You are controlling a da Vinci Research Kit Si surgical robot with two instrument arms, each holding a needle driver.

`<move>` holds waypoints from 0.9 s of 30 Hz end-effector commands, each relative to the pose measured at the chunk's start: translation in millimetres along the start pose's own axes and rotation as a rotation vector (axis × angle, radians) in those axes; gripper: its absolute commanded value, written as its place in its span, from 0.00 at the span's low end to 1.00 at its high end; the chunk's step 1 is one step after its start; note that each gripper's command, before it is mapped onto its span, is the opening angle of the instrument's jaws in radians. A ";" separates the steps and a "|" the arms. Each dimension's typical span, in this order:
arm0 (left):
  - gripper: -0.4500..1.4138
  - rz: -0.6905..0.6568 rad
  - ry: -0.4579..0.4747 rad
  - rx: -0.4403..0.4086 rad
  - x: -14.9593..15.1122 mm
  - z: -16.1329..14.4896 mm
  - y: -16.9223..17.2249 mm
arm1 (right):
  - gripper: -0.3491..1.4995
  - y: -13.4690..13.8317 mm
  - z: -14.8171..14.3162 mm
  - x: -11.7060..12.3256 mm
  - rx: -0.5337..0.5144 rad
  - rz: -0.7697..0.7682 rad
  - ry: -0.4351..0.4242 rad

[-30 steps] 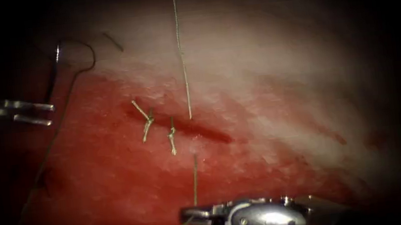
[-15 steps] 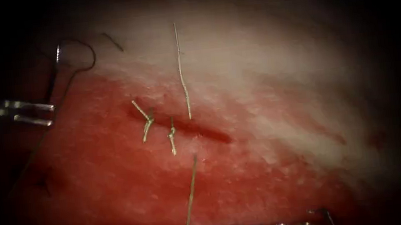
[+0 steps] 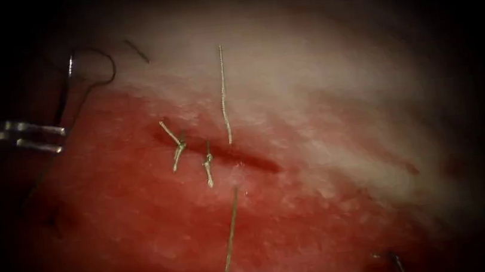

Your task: Wound Closure

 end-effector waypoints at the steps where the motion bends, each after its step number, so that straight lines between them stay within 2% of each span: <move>1: 0.00 0.001 0.010 -0.012 -0.6 0.2 -0.5 | 0.64 0.1 0.9 -0.8 -0.024 0.001 0.007; 3: 0.00 0.001 0.018 -0.025 -0.7 -0.3 -0.7 | 0.74 0.2 0.8 -0.9 -0.048 0.001 0.009; 7: 0.00 0.004 0.031 -0.052 -1.6 -2.2 -1.9 | 0.78 0.4 0.6 -1.2 -0.061 0.020 0.012; 13: 0.00 -0.014 0.040 -0.059 -4.4 -4.5 -3.9 | 0.78 1.2 0.1 -1.2 -0.072 0.026 0.015; 27: 0.00 -0.078 0.012 -0.046 -12.5 -5.8 -6.6 | 0.77 4.7 -2.4 -3.0 -0.118 0.040 -0.001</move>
